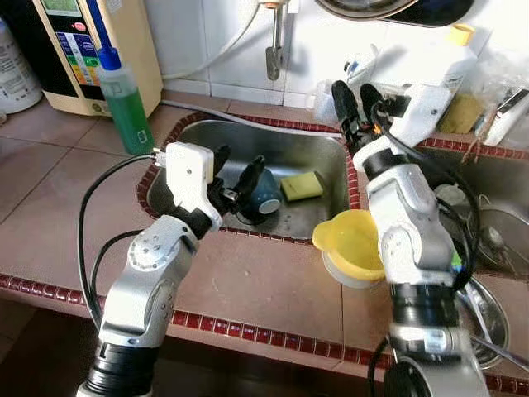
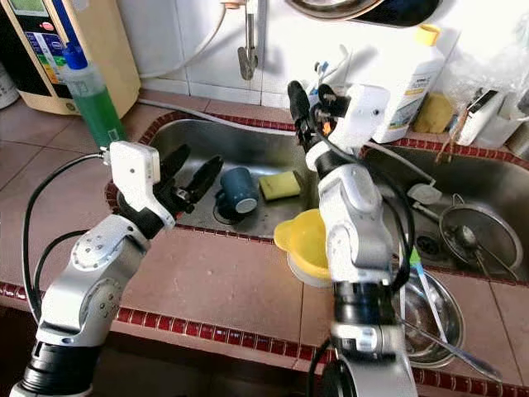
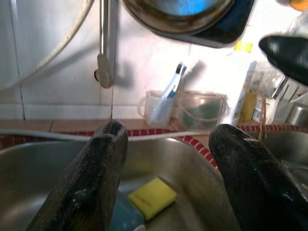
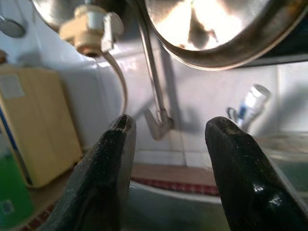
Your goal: Kitchen organization
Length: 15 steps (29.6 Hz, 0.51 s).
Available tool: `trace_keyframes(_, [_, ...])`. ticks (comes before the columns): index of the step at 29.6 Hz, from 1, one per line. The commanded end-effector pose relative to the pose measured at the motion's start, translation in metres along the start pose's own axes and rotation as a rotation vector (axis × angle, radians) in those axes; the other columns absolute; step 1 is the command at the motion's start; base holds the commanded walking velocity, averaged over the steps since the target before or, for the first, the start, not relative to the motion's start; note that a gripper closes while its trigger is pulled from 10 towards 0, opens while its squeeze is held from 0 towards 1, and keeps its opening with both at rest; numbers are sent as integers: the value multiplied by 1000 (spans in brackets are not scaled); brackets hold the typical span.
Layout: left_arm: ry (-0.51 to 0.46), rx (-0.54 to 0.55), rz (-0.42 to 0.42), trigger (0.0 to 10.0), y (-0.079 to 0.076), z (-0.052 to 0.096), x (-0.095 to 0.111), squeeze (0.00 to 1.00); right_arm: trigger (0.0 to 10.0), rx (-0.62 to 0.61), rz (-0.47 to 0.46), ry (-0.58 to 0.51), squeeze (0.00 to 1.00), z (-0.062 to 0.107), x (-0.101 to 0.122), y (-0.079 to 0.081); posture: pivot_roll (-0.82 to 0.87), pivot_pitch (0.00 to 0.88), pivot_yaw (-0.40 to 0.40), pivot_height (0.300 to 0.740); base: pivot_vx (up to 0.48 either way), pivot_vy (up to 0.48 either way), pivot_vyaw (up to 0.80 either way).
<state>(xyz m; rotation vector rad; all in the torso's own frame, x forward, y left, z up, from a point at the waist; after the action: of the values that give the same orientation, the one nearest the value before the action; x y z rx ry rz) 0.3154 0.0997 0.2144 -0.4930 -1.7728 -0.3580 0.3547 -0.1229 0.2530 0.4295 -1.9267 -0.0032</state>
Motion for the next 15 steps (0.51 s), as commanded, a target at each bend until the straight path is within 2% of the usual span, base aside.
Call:
trace_keyframes(1, [-10,14,-14,10000,1,-2,2,0,10000,-16,38,-10,0,4,5,1,-83,40,-10,740,0,0,0])
trace_keyframes(8, [-27,83,-31,10000,-4,-7,-2,0,10000,-85,215,36,0,28,-13,-6,-58,24,-16,740,0,0,0])
trace_keyframes(15, [-9,152,-43,10000,-2,-2,-14,0,10000,-105,239,64,0,45,-25,6,-53,7,-24,740,0,0,0])
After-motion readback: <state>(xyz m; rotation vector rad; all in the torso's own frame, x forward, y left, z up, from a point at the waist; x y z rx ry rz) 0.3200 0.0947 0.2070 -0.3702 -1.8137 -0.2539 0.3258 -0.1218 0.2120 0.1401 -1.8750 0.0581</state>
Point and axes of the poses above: a point about 5 cm out from each wrist's last joint towards the gripper, its own z axis pointing back from the gripper into the wrist, its own x axis along the axis of the wrist's last joint, y = z × x, the point moved 1 cm from there along -z, pointing out of the wrist towards the gripper, and after that the axes turned 1 degree about -z, right-handed, at the moved point
